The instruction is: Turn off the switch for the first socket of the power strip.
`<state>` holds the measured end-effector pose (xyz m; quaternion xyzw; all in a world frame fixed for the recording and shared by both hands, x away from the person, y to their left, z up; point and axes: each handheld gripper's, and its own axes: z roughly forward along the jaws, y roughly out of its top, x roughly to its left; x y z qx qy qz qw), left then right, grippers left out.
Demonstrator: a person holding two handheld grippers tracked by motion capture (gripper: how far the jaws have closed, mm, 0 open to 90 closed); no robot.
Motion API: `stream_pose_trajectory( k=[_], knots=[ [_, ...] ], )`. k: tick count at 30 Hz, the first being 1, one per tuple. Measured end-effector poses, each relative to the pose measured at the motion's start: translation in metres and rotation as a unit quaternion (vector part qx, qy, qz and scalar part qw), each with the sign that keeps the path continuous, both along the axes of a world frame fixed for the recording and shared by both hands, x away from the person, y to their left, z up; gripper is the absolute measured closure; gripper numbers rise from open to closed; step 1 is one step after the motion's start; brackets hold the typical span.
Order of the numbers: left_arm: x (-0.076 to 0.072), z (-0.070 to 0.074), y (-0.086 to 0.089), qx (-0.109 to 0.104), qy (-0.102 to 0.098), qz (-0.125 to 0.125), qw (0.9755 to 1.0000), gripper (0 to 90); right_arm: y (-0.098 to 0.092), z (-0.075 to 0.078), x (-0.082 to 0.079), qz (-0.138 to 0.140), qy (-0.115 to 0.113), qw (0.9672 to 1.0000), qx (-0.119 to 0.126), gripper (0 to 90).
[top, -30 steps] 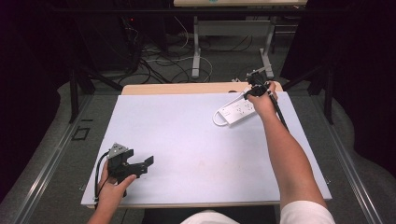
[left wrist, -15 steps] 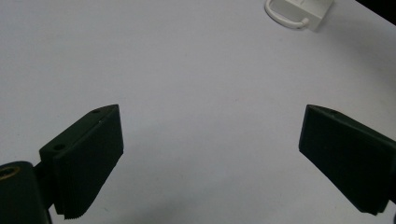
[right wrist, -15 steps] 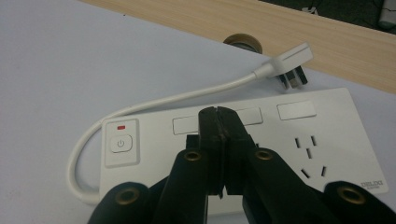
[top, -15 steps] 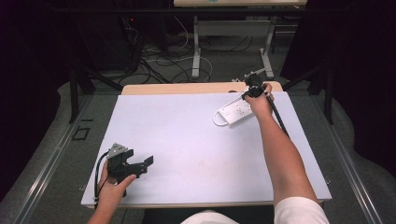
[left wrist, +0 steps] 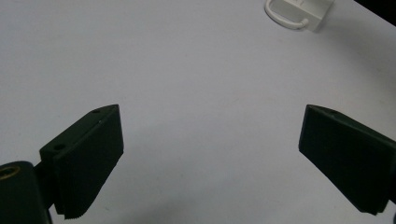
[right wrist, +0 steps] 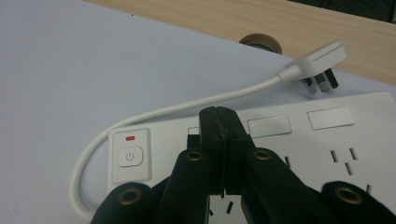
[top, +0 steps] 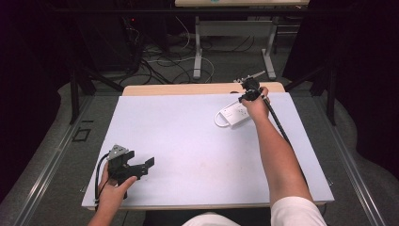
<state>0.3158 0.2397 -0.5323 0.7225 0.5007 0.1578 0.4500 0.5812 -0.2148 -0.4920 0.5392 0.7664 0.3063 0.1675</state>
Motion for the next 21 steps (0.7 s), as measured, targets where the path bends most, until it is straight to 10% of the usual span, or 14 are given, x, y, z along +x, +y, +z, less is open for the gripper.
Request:
stream_pose_trajectory(
  k=[21],
  knots=[
    [0.000,0.000,0.000,0.000,0.003,-0.004,1.0000,6.6,0.012,-0.021,0.005,0.005,0.000,1.0000,-0.003,90.0]
  ],
)
